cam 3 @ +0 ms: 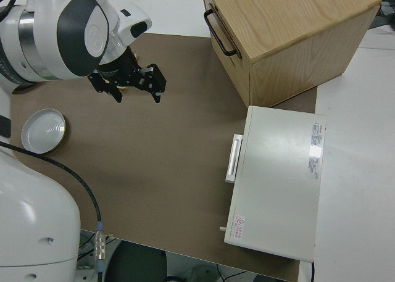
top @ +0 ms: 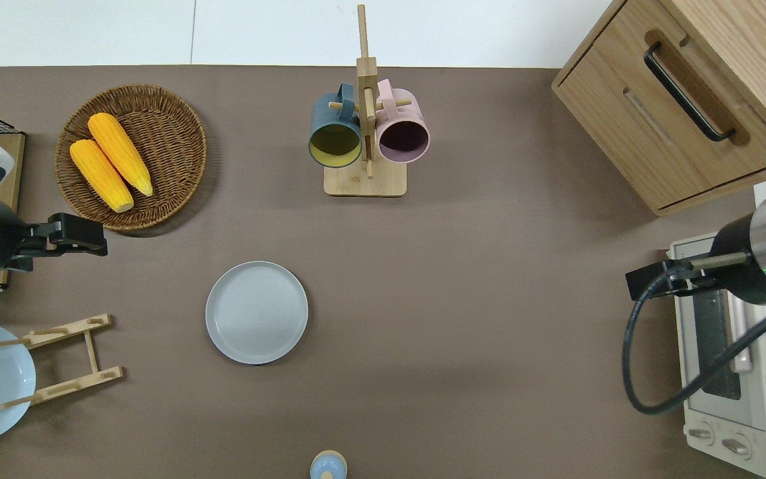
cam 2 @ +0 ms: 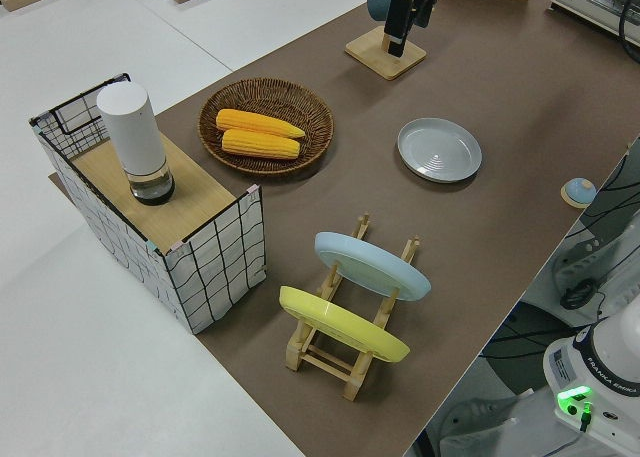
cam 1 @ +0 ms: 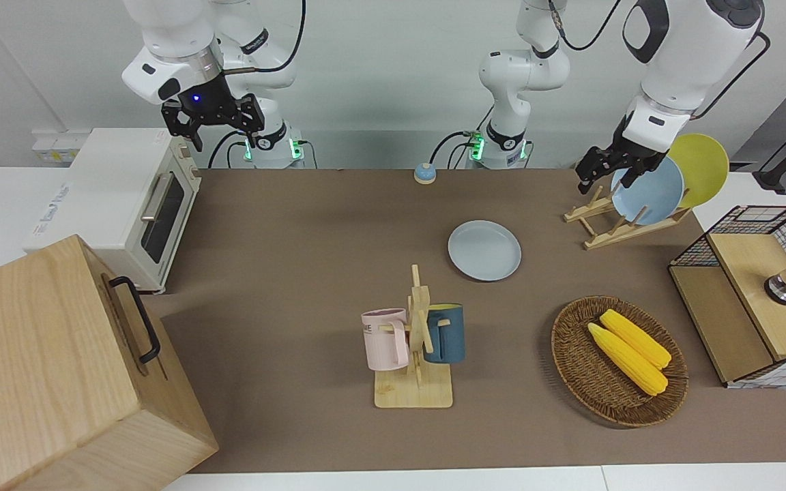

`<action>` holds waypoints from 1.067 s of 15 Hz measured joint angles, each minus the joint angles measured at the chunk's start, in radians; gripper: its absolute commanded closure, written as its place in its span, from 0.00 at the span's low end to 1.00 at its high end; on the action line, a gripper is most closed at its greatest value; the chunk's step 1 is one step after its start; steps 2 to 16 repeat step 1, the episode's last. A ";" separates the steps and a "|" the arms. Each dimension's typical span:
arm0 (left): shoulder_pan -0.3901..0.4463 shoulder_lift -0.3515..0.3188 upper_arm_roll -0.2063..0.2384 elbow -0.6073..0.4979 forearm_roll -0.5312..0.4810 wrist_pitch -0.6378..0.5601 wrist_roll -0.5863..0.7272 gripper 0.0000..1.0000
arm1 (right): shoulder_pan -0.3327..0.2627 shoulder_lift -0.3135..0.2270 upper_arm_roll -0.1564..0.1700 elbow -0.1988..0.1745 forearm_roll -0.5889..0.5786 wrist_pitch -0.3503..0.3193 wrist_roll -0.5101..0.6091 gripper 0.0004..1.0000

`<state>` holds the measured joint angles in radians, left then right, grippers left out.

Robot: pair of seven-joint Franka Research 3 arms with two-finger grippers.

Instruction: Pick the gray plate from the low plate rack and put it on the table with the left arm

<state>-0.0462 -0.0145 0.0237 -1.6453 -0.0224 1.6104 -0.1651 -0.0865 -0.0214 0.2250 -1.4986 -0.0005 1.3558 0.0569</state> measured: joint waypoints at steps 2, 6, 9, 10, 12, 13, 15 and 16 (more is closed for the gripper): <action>0.000 0.000 0.000 0.001 0.014 0.000 0.012 0.01 | 0.000 0.000 0.000 0.000 0.000 0.000 0.000 0.01; 0.000 0.000 0.000 0.001 0.014 0.000 0.012 0.01 | 0.000 0.000 0.000 0.000 0.000 0.000 0.000 0.01; 0.000 0.000 0.000 0.001 0.014 0.000 0.012 0.01 | 0.000 0.000 0.000 0.000 0.000 0.000 0.000 0.01; 0.000 0.000 0.000 0.001 0.014 0.000 0.012 0.01 | 0.000 0.000 0.000 0.000 0.000 0.000 0.000 0.01; 0.000 0.000 0.000 0.001 0.014 0.000 0.012 0.01 | 0.000 0.000 0.000 0.000 0.000 0.000 0.000 0.01; 0.000 0.000 0.000 0.001 0.014 0.000 0.012 0.01 | 0.000 0.000 0.000 0.000 0.000 0.000 0.000 0.01; 0.000 0.000 0.000 0.001 0.014 0.000 0.012 0.01 | 0.000 0.000 0.000 0.000 0.000 0.000 0.000 0.01; 0.000 0.000 0.000 0.001 0.014 0.000 0.012 0.01 | 0.000 0.000 0.000 0.000 0.000 0.000 0.000 0.01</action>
